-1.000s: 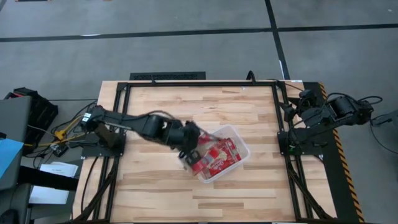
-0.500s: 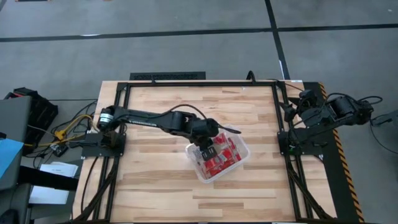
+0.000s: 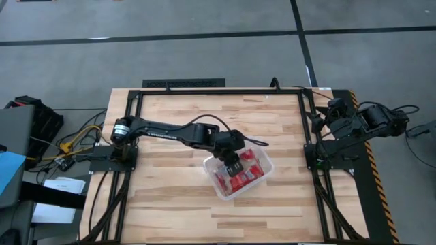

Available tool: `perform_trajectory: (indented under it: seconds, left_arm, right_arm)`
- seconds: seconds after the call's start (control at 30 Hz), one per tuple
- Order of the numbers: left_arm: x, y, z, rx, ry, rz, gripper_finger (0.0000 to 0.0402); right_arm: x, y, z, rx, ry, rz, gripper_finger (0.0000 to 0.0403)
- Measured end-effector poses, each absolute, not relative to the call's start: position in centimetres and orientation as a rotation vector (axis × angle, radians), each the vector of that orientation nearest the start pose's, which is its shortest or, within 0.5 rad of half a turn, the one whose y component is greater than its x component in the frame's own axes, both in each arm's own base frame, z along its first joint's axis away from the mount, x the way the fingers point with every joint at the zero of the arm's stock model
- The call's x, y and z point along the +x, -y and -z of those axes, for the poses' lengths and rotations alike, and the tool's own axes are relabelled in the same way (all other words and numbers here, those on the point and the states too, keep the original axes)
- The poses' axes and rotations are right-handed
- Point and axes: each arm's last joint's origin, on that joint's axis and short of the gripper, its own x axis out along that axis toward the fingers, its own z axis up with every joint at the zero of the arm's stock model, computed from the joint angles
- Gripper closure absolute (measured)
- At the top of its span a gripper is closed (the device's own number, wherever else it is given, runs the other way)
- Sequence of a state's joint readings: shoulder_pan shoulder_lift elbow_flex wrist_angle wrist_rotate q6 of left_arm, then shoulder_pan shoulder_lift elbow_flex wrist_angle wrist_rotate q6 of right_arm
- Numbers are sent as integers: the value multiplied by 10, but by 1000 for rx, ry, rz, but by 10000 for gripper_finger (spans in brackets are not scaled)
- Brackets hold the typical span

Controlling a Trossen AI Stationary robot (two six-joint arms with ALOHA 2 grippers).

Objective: Sort popcorn bags into baskets
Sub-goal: Put the red popcorn pack into the transparent container, then return to Home Position

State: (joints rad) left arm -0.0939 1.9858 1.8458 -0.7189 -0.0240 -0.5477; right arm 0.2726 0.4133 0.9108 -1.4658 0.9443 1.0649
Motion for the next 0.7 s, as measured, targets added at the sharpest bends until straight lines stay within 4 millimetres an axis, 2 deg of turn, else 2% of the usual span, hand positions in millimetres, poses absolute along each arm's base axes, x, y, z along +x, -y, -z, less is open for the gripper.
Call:
perform_trajectory:
  seconds: [0.13, 0.33, 0.47, 0.57, 0.7]
  left_arm:
    - [440, 42, -299, -457, -835, -166, 334]
    - [441, 44, -301, -481, -830, -73, 248]
    - [441, 37, -304, -535, -829, -89, 205]
    - [442, 30, -325, -594, -786, -10, 192]
    - [435, 19, -382, -584, -651, 134, 189]
  right_arm:
    - [19, 19, -309, 411, -380, 936, 107]
    - [19, 19, -309, 411, -380, 936, 107]
    - [19, 19, -309, 412, -379, 935, 107]
    - [21, 19, -311, 426, -363, 928, 107]
    - [26, 17, -315, 402, -334, 888, 107]
